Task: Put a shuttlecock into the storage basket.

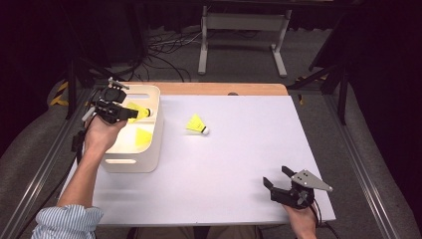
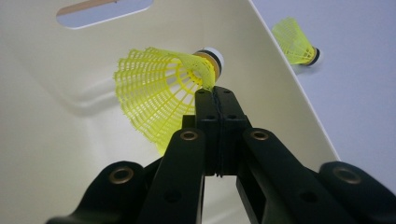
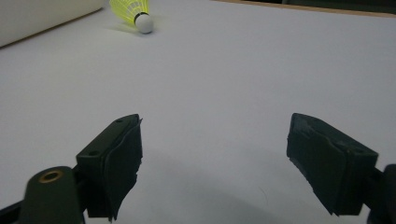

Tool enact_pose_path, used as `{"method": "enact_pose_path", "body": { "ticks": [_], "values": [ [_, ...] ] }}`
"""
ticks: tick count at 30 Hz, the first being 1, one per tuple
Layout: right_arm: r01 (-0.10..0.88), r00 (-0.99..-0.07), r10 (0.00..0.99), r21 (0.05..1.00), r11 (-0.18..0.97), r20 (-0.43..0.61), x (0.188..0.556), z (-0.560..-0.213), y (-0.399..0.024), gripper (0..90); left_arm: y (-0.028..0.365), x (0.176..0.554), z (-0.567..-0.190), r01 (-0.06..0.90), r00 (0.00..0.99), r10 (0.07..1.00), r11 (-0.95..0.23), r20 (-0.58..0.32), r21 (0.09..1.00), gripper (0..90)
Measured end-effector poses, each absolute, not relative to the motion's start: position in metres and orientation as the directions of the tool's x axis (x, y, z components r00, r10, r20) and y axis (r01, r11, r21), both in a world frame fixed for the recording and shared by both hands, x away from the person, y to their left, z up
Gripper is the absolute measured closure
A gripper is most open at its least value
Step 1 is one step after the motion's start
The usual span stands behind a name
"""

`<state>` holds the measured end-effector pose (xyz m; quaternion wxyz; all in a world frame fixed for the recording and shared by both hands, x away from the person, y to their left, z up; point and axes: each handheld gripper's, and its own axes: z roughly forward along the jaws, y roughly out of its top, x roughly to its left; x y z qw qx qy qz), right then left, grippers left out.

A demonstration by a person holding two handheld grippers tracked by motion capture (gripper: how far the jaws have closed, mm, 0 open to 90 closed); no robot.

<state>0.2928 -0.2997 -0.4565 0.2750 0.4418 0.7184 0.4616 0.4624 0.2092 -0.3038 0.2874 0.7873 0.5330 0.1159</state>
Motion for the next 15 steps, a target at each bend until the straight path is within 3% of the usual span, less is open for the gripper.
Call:
{"method": "enact_pose_path", "body": {
  "ticks": [15],
  "values": [
    [0.382, -0.46, 0.888, 0.906, 0.184, 0.014, 0.293, -0.457, -0.3, 18.7, 0.205, 0.474, -0.316, 0.8, 0.389, 0.912, -0.263, -0.132, 0.539, 89.8]
  ]
}}
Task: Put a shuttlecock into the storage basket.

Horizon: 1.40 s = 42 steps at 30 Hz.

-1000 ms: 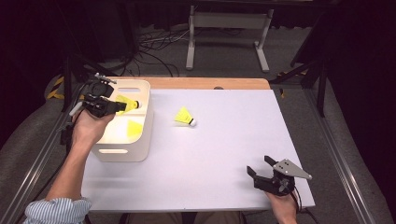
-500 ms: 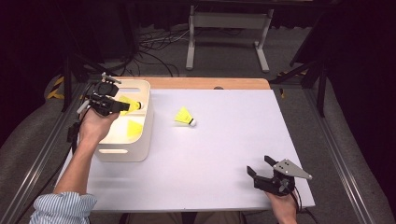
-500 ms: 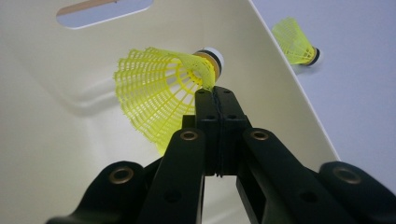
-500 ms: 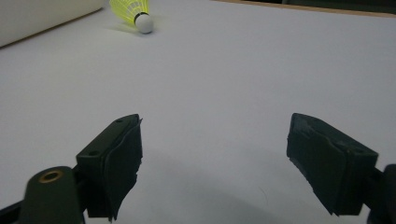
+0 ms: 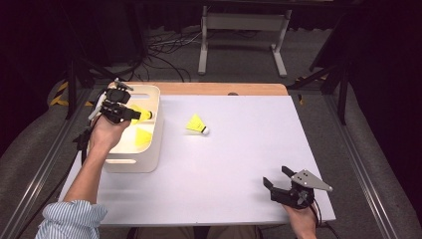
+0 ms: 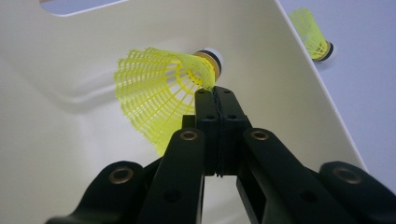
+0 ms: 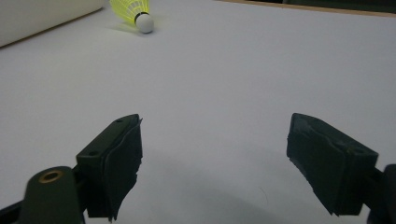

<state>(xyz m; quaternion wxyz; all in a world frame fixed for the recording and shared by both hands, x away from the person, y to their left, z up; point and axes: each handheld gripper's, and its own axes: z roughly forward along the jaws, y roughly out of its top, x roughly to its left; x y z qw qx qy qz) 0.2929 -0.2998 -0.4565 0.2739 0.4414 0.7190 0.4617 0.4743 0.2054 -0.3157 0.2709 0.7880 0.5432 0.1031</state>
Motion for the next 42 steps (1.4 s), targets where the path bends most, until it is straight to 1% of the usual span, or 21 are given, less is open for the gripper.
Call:
{"method": "enact_pose_path", "body": {
  "ticks": [14, 42],
  "values": [
    [0.382, -0.463, 0.886, 0.905, 0.186, 0.013, 0.293, -0.457, -0.3, 18.6, 0.204, 0.479, -0.324, 0.809, 0.39, 0.913, -0.279, -0.118, 0.517, 89.4],
    [0.38, -0.467, 0.884, 0.905, 0.19, 0.01, 0.293, -0.457, -0.3, 18.5, 0.209, 0.487, -0.339, 0.843, 0.361, 0.924, -0.264, -0.129, 0.468, 88.9]
  ]
}}
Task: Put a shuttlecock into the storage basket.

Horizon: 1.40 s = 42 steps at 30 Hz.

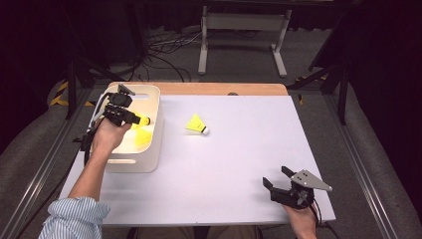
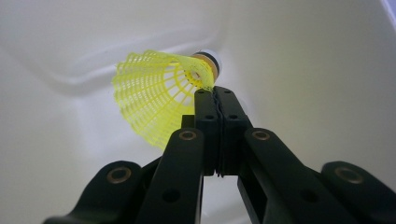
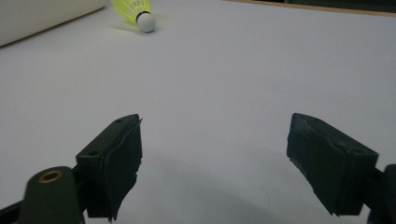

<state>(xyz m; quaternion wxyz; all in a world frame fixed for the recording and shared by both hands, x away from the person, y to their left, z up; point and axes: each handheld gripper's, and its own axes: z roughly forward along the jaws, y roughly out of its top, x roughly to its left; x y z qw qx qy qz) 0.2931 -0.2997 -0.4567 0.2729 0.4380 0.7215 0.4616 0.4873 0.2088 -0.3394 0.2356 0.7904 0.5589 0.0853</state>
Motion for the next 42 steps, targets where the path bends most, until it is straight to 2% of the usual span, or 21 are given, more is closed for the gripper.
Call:
{"method": "enact_pose_path", "body": {
  "ticks": [2, 5, 6, 12, 18, 42],
  "values": [
    [0.38, -0.468, 0.884, 0.905, 0.19, 0.011, 0.293, -0.457, -0.3, 18.5, 0.209, 0.487, -0.34, 0.845, 0.363, 0.923, -0.267, -0.13, 0.464, 87.9],
    [0.381, -0.467, 0.884, 0.905, 0.19, 0.011, 0.293, -0.457, -0.3, 18.6, 0.209, 0.487, -0.34, 0.841, 0.365, 0.921, -0.264, -0.135, 0.471, 78.6],
    [0.381, -0.468, 0.884, 0.905, 0.19, 0.011, 0.293, -0.457, -0.3, 18.5, 0.209, 0.486, -0.34, 0.839, 0.369, 0.919, -0.266, -0.136, 0.474, 78.6],
    [0.382, -0.466, 0.885, 0.904, 0.194, 0.007, 0.293, -0.457, -0.299, 18.5, 0.209, 0.48, -0.335, 0.833, 0.367, 0.919, -0.254, -0.147, 0.491, 63.1],
    [0.383, -0.468, 0.884, 0.903, 0.195, 0.008, 0.293, -0.457, -0.299, 18.6, 0.209, 0.472, -0.329, 0.818, 0.381, 0.914, -0.262, -0.141, 0.512, 56.2],
    [0.383, -0.468, 0.884, 0.902, 0.2, 0.003, 0.294, -0.457, -0.298, 18.6, 0.2, 0.442, -0.307, 0.743, 0.456, 0.879, -0.289, -0.14, 0.604, 47.3]
  ]
}}
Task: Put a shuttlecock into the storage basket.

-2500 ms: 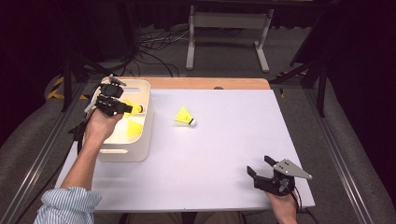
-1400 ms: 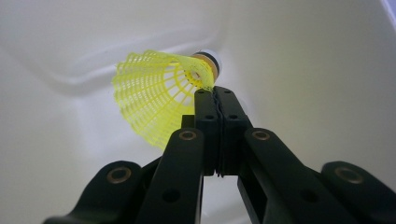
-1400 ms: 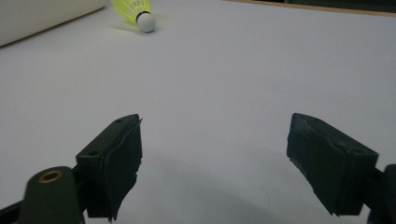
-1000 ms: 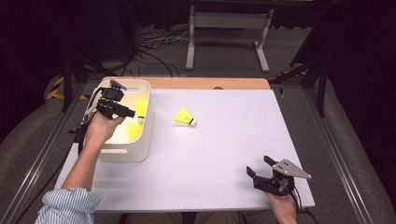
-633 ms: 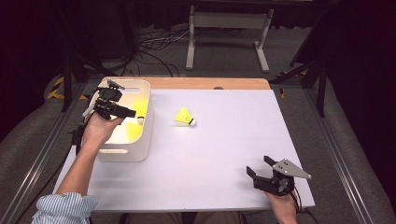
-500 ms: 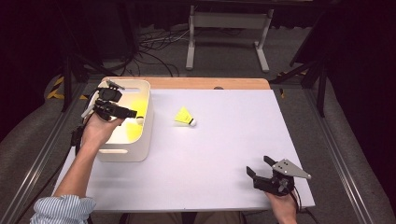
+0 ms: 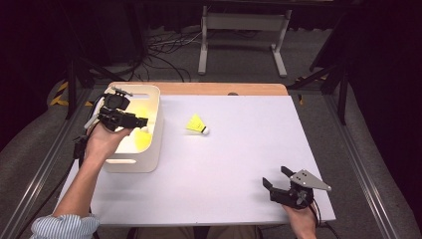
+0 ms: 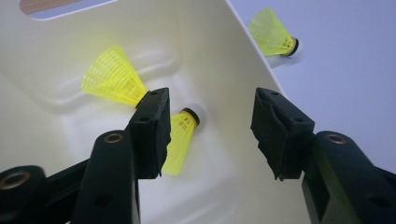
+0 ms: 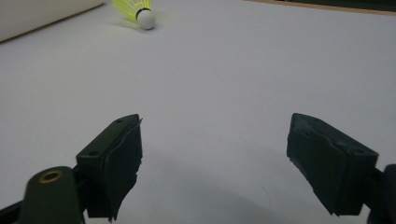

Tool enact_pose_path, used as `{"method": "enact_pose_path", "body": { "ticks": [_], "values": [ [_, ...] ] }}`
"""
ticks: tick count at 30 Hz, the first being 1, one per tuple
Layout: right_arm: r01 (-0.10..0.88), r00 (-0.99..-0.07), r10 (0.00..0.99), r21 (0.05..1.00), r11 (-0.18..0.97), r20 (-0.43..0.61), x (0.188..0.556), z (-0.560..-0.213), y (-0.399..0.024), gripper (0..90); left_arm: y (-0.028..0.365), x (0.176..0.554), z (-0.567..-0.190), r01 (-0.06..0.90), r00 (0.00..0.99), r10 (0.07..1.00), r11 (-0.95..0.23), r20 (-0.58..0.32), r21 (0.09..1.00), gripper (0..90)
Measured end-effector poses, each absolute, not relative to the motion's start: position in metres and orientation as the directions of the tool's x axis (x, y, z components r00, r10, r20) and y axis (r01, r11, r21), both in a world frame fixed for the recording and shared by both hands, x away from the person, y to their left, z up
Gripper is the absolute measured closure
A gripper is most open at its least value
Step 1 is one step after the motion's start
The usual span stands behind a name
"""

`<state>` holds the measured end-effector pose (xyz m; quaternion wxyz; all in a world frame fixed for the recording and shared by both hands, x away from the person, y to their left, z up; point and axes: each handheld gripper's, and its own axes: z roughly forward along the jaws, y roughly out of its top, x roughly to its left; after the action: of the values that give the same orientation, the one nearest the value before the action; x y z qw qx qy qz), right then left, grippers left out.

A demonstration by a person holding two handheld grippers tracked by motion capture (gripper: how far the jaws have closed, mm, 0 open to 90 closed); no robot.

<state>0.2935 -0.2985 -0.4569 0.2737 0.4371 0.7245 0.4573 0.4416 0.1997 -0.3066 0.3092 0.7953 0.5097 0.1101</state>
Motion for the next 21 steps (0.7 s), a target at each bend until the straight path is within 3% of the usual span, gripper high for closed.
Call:
{"method": "enact_pose_path", "body": {
  "ticks": [21],
  "values": [
    [0.383, -0.467, 0.884, 0.902, 0.199, 0.003, 0.293, -0.457, -0.298, 18.6, 0.172, 0.421, -0.295, 0.68, 0.542, 0.832, -0.353, -0.117, 0.642, 45.9]
  ]
}}
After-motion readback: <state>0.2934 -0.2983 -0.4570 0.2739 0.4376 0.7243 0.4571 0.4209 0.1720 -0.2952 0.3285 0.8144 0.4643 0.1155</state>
